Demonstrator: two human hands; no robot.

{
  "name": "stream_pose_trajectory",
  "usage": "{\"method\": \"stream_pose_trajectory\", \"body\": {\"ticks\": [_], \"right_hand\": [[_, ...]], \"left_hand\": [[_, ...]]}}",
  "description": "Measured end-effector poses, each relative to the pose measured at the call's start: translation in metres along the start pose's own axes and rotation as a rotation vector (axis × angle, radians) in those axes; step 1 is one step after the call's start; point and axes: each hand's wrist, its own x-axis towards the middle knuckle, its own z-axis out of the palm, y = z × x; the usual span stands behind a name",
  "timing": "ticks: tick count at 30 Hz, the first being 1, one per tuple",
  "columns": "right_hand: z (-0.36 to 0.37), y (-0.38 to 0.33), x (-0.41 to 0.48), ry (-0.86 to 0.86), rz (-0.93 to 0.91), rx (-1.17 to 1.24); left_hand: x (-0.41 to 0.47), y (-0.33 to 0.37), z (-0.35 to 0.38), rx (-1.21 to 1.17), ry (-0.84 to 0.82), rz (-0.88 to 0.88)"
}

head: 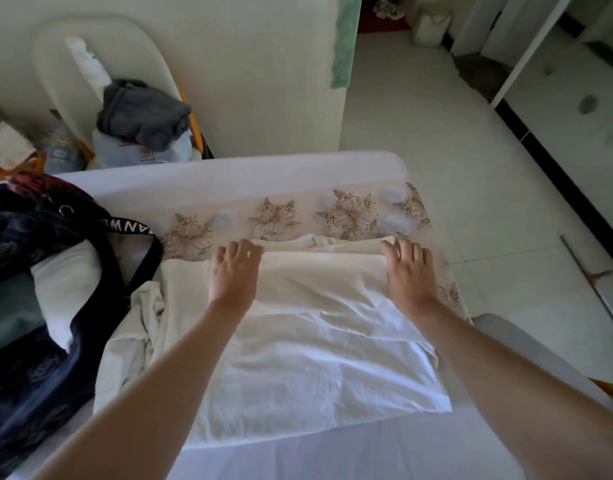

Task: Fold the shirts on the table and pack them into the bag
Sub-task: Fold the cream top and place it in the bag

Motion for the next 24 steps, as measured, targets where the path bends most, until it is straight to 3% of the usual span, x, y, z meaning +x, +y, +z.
{"method": "stream_pose_trajectory", "body": {"ticks": [3, 7, 10, 15, 21, 22, 24], "right_hand": [[-0.009, -0.010, -0.037, 0.091, -0.152, 0.180], [-0.012, -0.024, -0.082, -0.151, -0.381, 0.281], [-0.011, -0.028, -0.088, -0.228, -0.339, 0.255], [-0.021, -0.032, -0.082, -0.286, -0.335, 0.142], [-0.047, -0.027, -0.075, -0.137, -0.230, 0.344], [-0.049, -0.025, -0.078, -0.170, -0.275, 0.381], [-0.054, -0.022, -0.086, -0.322, -0.366, 0.430]], "left_hand": [[-0.040, 0.007, 0.020, -0.184, -0.008, 0.161], [-0.079, 0.001, 0.023, -0.208, -0.070, 0.154], [-0.071, -0.005, 0.028, -0.259, -0.049, 0.030], [-0.051, -0.013, 0.019, -0.350, -0.162, 0.022], [-0.073, -0.021, -0.021, -0.347, 0.037, 0.122], [-0.080, -0.022, -0.025, -0.336, -0.007, 0.149], [-0.094, -0.021, -0.028, -0.318, -0.269, 0.089]]}}
